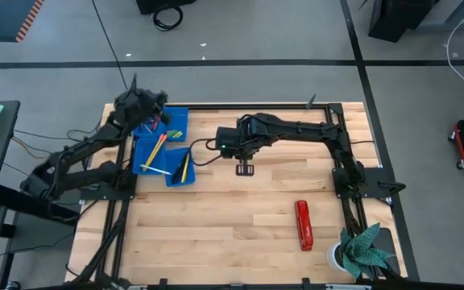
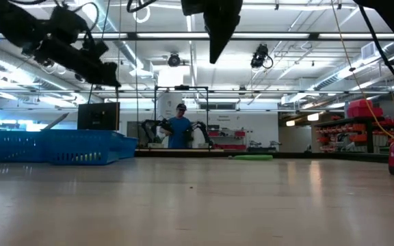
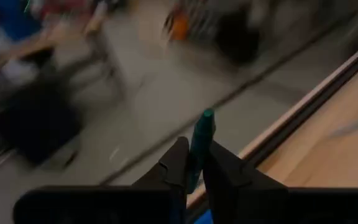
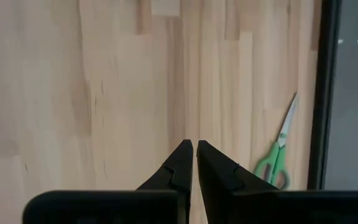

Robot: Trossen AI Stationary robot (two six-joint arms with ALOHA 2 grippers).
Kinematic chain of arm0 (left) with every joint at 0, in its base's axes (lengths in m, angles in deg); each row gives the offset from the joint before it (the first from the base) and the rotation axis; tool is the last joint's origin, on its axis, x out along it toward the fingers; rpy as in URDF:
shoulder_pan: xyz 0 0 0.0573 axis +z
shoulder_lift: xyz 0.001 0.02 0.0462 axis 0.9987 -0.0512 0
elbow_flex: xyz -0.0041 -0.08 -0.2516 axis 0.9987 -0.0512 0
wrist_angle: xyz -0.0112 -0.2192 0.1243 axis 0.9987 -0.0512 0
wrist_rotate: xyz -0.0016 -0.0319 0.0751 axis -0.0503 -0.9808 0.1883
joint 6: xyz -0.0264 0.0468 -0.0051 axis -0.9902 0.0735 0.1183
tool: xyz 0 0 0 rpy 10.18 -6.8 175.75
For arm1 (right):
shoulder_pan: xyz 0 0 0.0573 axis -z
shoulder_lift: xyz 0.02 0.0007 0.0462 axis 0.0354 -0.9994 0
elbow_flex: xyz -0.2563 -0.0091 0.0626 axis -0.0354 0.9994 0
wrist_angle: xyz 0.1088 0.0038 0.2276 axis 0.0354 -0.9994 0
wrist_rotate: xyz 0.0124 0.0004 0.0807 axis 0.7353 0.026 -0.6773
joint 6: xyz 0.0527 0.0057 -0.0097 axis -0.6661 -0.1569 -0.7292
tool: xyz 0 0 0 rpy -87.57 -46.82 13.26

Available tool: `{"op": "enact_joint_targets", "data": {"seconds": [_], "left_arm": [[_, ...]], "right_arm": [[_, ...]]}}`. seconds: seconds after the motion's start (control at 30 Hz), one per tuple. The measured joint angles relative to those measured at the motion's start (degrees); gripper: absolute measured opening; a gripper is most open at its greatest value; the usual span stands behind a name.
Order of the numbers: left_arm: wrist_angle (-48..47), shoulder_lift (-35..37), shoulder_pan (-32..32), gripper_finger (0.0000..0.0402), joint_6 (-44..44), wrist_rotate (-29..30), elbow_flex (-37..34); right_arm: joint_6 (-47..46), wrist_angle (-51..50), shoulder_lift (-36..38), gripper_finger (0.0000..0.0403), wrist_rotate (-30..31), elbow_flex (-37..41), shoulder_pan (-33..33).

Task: Sort crayons/erasers/pens/pencils in bins
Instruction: Put the green crayon into the top left blue bin, then return to Home Position

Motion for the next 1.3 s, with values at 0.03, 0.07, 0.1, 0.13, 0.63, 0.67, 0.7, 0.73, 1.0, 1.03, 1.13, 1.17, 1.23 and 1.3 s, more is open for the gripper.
{"op": "enact_joint_targets", "data": {"seconds": [0.03, 0.07, 0.1, 0.13, 0.63, 0.67, 0.7, 0.73, 1.0, 1.03, 1.13, 1.17, 1.23, 1.3], "left_arm": [[-4.7, -0.6, 0.0, 0.0043, 0.9, 2.7, 1.8], [-9.4, -1.1, 0.0, 0.0043, 1.1, 4.9, 3.6], [-13.9, -1.9, -0.1, 0.0041, 1.0, 7.1, 5.3], [-17.9, -2.7, 0.0, 0.0039, 0.8, 9.1, 6.8], [-34.6, -20.9, 4.7, 0.0035, -0.4, 16.0, 14.2], [-34.5, -21.9, 5.2, 0.0037, -0.4, 16.0, 14.3], [-34.4, -22.7, 5.6, 0.0043, -0.3, 16.0, 14.4], [-34.5, -23.4, 5.9, 0.0052, -0.1, 16.0, 14.4], [-33.9, -24.1, 5.6, 0.0135, 0.2, 16.0, 14.4], [-33.6, -24.1, 5.4, 0.0143, 0.9, 16.0, 14.4], [-34.4, -23.4, 4.2, 0.0164, 2.4, 16.0, 15.2], [-34.9, -22.8, 3.5, 0.0168, 2.3, 16.0, 15.7], [-36.1, -20.6, 1.9, 0.0174, 1.5, 15.2, 16.8], [-36.5, -18.0, -0.3, 0.0176, 1.2, 12.7, 17.1]], "right_arm": [[-0.1, 0.4, 0.0, 0.0031, 0.0, 1.0, 0.0], [-0.1, 0.9, 0.1, 0.0031, 0.0, 2.3, 0.0], [-0.2, 1.0, 0.1, 0.0031, 0.0, 3.6, 0.0], [-0.5, 1.0, 0.0, 0.0031, 0.0, 5.0, 0.0], [-10.7, 8.7, 0.0, 0.0031, -1.3, 32.5, -3.0], [-11.2, 9.3, 0.0, 0.0031, -1.3, 33.4, -3.5], [-11.6, 10.0, 0.0, 0.0031, -1.3, 34.2, -4.1], [-11.9, 10.3, 0.0, 0.0031, -1.3, 34.9, -4.6], [-15.1, 13.3, 0.0, 0.0031, 1.3, 35.7, -8.2], [-15.1, 13.2, 0.0, 0.0031, 3.1, 35.5, -8.7], [-14.6, 13.4, 0.8, 0.0031, 8.5, 35.3, -10.1], [-14.5, 13.5, 1.6, 0.0031, 10.3, 35.3, -10.5], [-14.3, 13.9, 3.8, 0.0031, 14.0, 35.3, -11.2], [-14.3, 15.4, 7.2, 0.0031, 17.3, 36.1, -11.8]]}}
